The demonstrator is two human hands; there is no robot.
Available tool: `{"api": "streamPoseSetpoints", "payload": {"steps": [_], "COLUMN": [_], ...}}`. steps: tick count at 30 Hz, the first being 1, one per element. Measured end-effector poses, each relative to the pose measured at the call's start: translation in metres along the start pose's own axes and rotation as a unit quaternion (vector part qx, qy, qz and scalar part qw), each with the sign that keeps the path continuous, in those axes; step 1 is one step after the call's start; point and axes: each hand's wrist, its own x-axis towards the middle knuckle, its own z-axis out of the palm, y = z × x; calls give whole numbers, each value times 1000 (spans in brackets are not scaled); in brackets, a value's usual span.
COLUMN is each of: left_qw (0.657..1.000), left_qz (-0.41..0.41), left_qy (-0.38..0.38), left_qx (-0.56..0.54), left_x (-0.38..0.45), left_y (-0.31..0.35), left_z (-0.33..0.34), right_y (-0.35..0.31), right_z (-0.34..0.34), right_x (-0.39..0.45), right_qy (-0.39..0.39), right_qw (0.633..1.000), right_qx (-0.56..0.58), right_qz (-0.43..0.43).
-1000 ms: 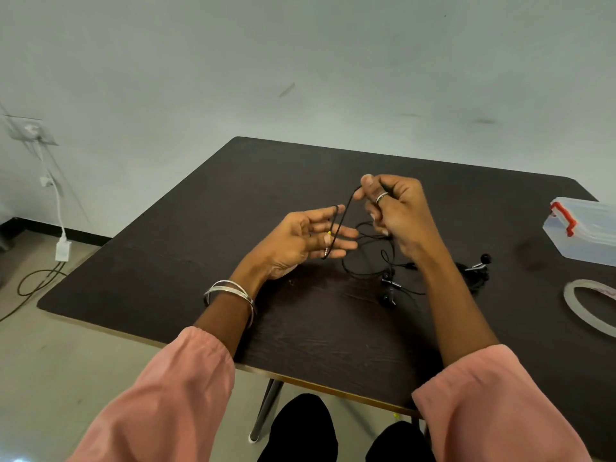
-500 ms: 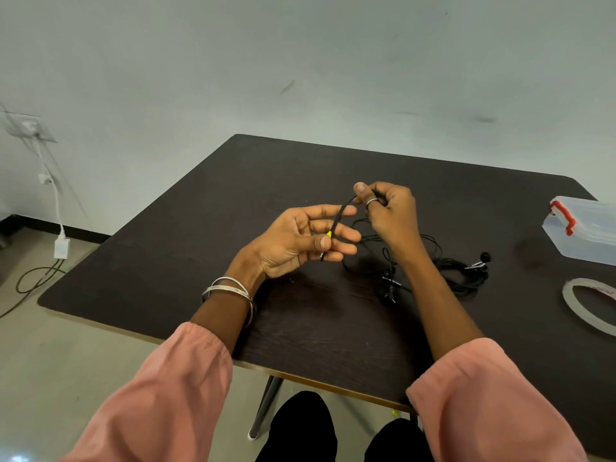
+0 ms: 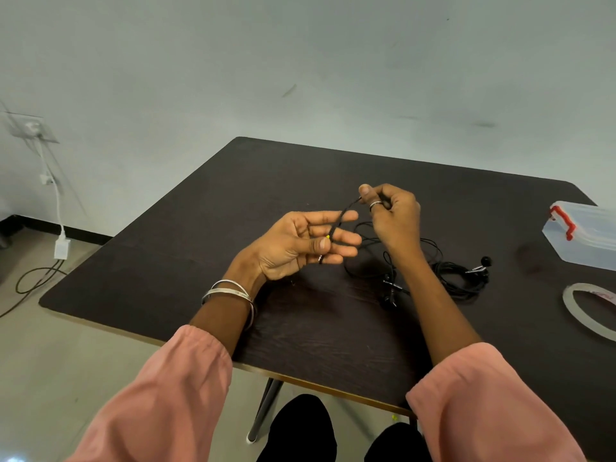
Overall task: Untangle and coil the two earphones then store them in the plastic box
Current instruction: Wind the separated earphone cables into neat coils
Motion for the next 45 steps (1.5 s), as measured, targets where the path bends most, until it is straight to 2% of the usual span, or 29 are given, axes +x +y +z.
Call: {"api": "streamPoseSetpoints", "payload": {"steps": [3, 5, 7, 9, 12, 16, 21, 26, 29, 33, 37, 40, 45], "left_qw": [991, 973, 947, 918, 893, 898, 914, 912, 915, 943, 973, 982, 988], "left_qz": [93, 153, 193, 220, 235, 209, 177, 169, 157, 104, 51, 12, -27], "left_qy": [80, 147, 221, 288, 346, 376, 363, 372, 367, 280, 180, 128, 53], "left_qx": [-57, -95, -132, -160, -168, -94, -34, -25, 62, 146, 134, 136, 145], "left_x": [3, 7, 11, 13, 14, 16, 19, 18, 18, 18, 15, 13, 10], "left_y": [3, 5, 6, 5, 3, -1, -6, -6, -9, -14, -12, -11, -12], "left_z": [-2, -6, -11, -16, -21, -23, -22, -26, -27, -17, -10, -4, -1], "right_y": [7, 10, 7, -1, -12, -16, -18, -20, -22, -22, -20, -17, -15], "right_z": [7, 14, 23, 33, 41, 34, 17, 9, 4, -8, -16, -19, -15], "right_x": [-2, -6, -14, -21, -29, -27, -19, -18, -17, -10, -6, -3, -3], "right_qy": [-57, -148, -268, -351, -392, -380, -298, -309, -306, -247, -182, -138, -128], "right_qw": [995, 975, 934, 889, 859, 858, 915, 928, 937, 968, 972, 973, 977], "right_qx": [-78, -145, -204, -248, -259, -264, -187, -131, -99, 24, 146, 181, 168], "right_qz": [-31, -78, -115, -157, -203, -222, -198, -159, -134, -41, 25, 32, 17]}}
